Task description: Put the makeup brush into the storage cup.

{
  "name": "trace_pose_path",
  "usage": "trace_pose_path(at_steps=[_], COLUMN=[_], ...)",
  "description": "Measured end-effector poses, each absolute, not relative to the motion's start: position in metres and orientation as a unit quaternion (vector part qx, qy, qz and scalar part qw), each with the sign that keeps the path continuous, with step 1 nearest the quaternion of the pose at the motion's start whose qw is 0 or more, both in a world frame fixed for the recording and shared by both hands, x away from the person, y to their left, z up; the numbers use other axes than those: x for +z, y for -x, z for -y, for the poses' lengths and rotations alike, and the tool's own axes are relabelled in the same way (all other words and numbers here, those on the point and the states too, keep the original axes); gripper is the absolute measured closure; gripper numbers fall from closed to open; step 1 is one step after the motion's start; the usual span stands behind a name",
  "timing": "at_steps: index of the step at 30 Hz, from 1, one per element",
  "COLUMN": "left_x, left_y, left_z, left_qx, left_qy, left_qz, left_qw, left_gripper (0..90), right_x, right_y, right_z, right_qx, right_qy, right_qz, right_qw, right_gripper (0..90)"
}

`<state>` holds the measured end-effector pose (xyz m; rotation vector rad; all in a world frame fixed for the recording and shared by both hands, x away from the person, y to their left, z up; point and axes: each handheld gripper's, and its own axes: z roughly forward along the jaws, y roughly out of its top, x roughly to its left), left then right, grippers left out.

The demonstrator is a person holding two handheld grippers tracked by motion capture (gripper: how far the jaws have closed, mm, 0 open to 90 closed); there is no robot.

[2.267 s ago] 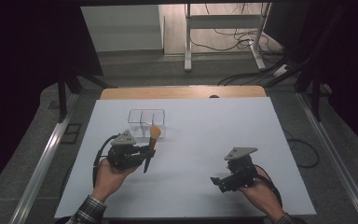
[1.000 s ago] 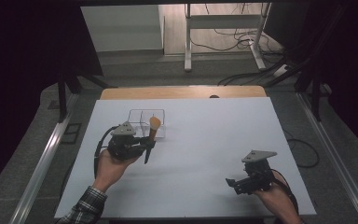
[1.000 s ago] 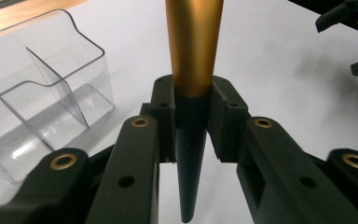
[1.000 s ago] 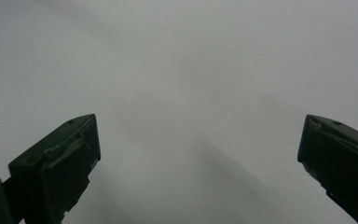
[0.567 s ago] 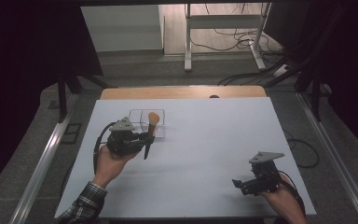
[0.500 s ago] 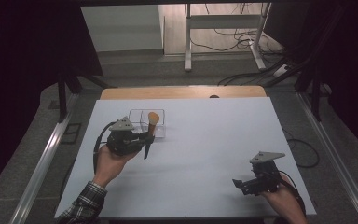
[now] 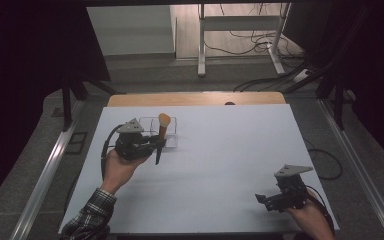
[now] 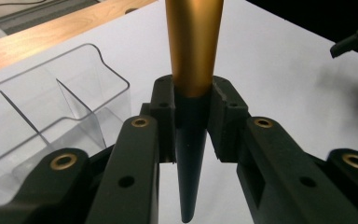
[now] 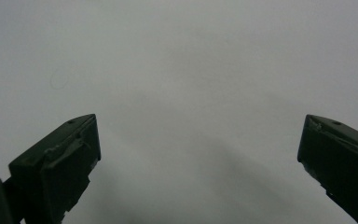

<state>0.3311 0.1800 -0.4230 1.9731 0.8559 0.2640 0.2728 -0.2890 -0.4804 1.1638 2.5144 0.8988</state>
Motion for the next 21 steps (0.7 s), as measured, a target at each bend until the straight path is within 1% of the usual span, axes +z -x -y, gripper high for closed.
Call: trace_pose_path(at_steps=[21], left_x=[-0.413], left_y=[-0.357], left_z=[-0.179], left_qx=[0.114], left_qy=[-0.789], left_qz=[-0.369], left_qw=[0.477], left_gripper=[73.8], right_x=[-0.482], right_y=[-0.267], right_z=[0.305], right_qx=[0.31], right_qy=[-0.406], right_qz=[-0.852], right_qw=[0.116], right_gripper=[0.0])
